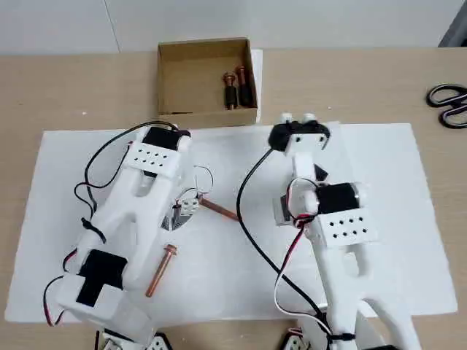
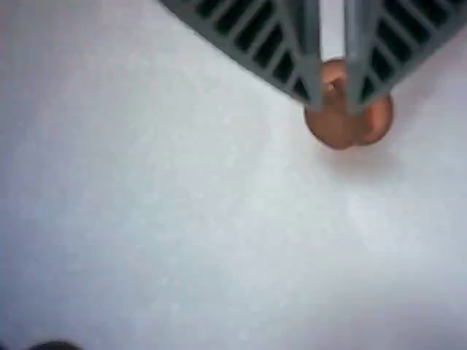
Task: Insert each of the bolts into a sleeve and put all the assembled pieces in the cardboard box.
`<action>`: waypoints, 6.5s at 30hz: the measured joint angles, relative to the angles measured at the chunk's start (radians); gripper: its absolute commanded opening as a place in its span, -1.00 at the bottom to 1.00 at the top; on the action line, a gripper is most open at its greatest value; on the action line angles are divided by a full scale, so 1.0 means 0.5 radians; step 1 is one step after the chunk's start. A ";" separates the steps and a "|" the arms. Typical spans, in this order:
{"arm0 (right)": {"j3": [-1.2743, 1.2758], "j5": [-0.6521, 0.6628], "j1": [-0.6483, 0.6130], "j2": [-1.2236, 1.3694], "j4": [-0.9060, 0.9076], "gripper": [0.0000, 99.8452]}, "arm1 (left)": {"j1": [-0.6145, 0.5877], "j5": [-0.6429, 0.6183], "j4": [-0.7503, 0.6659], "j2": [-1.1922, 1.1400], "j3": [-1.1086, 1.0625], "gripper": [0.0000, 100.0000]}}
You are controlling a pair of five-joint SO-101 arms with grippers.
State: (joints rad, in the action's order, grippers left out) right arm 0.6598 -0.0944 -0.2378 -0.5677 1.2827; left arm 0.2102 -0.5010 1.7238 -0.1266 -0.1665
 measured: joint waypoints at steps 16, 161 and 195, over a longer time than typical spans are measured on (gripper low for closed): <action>-0.641 0.307 0.362 0.641 0.463 -0.62 | -0.371 0.516 0.000 0.000 0.224 -0.99; -2.035 0.307 0.147 2.329 0.555 -0.99 | -0.160 0.957 0.018 0.058 -0.414 -0.95; -2.035 0.307 0.147 2.329 0.555 -0.99 | -0.141 1.083 0.018 0.427 -0.126 -0.85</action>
State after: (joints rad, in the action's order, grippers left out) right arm -0.3575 0.0591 -0.1642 0.5969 1.5604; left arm 0.1396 0.0407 1.7331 0.0867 -0.2294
